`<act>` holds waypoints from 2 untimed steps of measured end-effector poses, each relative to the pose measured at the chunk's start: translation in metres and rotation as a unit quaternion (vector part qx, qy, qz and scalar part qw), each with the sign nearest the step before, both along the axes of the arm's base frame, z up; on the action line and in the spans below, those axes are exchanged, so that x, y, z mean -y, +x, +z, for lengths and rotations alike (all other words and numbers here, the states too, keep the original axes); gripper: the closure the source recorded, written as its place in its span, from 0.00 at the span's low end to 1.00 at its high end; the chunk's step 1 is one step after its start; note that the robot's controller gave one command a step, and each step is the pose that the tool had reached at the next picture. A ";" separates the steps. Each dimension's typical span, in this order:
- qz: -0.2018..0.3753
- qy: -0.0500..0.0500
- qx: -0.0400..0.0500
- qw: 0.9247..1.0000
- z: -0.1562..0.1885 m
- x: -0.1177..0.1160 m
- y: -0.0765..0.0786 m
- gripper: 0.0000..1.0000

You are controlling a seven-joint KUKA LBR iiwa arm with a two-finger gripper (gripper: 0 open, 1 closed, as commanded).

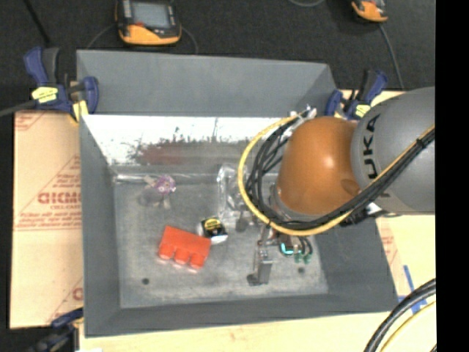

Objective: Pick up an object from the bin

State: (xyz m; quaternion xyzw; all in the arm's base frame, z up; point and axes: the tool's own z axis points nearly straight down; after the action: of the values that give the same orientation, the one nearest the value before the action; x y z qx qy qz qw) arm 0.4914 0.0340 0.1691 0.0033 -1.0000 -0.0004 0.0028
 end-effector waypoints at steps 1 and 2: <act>0.092 0.000 0.004 0.996 -0.101 0.000 0.064 0.00; 0.178 -0.002 0.004 0.984 -0.068 0.089 0.082 0.00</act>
Offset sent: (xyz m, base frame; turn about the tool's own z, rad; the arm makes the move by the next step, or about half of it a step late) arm 0.0634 -0.0004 -0.0991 -0.1834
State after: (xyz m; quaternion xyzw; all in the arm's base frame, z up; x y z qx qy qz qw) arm 0.5736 -0.0552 0.1014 0.1811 -0.9835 0.0018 -0.0016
